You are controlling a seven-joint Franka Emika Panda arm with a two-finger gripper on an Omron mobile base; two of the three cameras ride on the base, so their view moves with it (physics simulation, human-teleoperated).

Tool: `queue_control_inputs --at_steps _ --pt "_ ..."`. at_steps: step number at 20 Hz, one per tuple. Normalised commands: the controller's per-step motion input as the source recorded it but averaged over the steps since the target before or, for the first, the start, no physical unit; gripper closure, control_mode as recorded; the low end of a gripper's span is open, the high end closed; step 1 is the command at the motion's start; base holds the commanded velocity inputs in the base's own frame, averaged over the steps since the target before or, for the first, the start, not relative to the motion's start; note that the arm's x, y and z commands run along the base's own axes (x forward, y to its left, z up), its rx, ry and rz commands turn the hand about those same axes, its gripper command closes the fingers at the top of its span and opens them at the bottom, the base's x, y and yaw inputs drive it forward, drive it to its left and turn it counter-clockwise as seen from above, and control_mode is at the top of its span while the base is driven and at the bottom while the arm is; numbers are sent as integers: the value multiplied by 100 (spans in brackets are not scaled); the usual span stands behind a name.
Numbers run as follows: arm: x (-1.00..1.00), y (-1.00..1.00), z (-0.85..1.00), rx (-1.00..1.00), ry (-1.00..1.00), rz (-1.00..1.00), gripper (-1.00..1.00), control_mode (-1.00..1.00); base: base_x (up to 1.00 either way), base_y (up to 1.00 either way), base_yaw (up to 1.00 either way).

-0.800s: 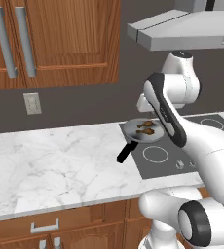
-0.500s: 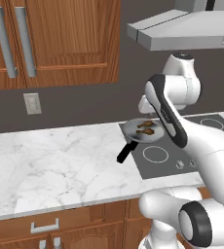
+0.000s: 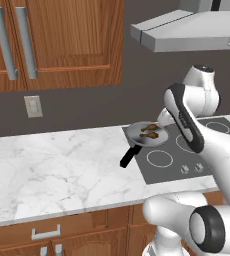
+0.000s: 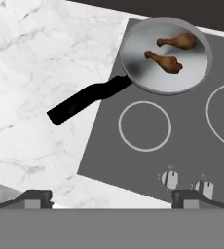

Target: Take the chicken drumsticks from the pan and place one on each plate on the dining counter.

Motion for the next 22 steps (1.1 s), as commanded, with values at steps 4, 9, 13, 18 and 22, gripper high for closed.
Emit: queue_control_inputs --at_steps 4,9,13,18,22 --pt "41 -28 -38 -10 3 19 -100 -100 0 0 0" --pt "67 -9 -38 -12 5 8 -100 -100 0 0 0" --pt "72 -1 -43 -8 0 5 -100 -100 0 0 0" --pt "65 -7 -41 0 0 7 -100 -100 0 0 0" --pt "58 -12 -38 0 0 5 -100 -100 0 0 0"
